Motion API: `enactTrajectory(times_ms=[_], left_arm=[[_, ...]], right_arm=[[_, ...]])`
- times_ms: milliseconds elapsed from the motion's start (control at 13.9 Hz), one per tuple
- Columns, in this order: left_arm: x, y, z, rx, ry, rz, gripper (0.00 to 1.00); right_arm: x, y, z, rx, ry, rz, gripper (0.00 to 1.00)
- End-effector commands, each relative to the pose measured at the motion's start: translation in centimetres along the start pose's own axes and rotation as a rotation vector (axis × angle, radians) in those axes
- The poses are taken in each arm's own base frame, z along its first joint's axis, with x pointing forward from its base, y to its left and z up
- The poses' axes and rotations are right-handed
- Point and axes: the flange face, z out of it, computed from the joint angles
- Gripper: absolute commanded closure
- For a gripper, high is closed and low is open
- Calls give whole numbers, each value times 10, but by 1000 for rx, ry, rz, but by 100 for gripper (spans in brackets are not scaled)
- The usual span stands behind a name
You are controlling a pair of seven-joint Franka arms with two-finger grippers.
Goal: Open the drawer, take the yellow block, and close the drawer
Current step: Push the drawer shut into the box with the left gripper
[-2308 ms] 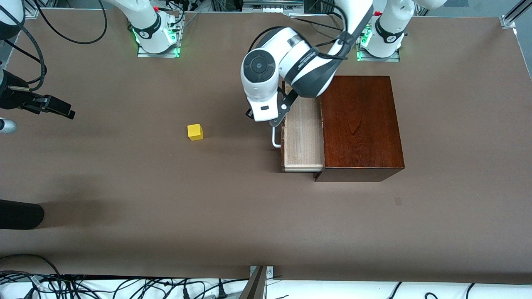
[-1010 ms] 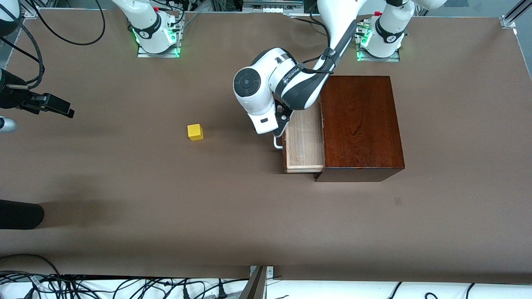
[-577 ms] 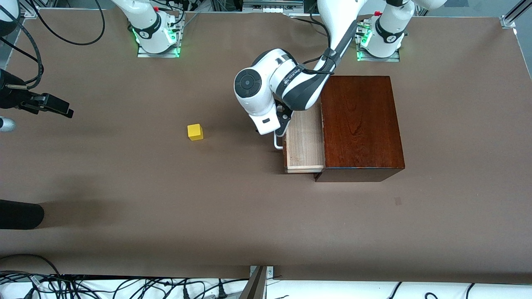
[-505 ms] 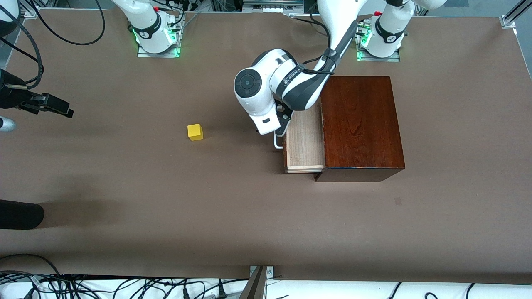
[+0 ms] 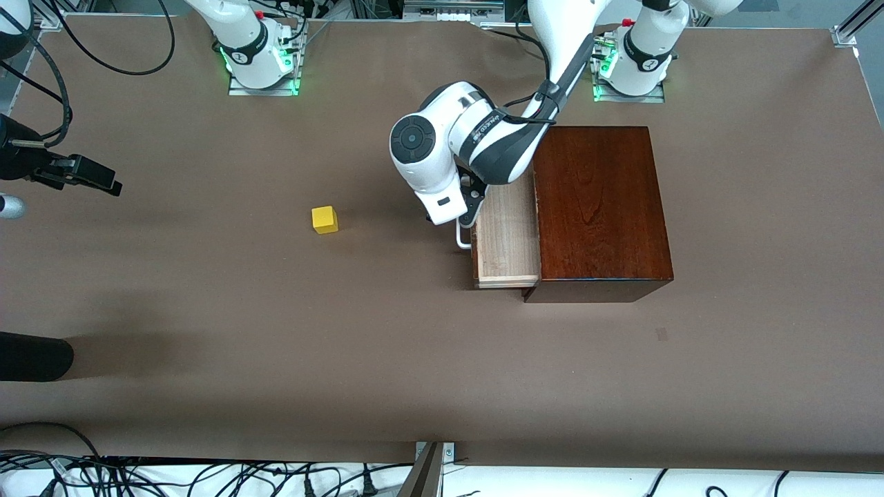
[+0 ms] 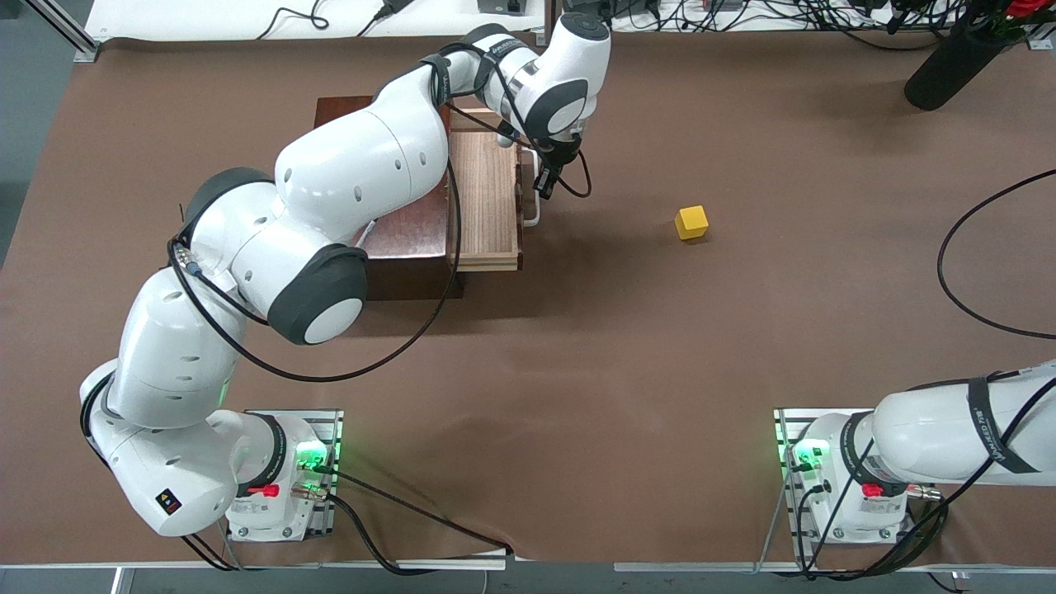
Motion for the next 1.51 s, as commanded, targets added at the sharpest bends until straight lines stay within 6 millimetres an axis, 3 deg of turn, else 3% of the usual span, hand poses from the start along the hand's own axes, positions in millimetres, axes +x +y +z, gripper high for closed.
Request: enactTrajectory(times_ms=[0,289,505,1082,1443], left_arm=[[55,3,4,34,104,-42,100],[67,1,-9,38,99,-50,100],[75,-4,-16,50,105,-53,100],[119,-8,-13,88,97,-16,100],[132,-6,-10,101,93,-4,100]], right_arm=[[-6,0,-10,-8,4,2,0],[-6,0,-9,-8,2,4,0],[-7,-14,-8,-25,3,-19,0],[-7,-10,-9,-34,5,-9,0],[-7,-10,-10,-33,8,-8,0]])
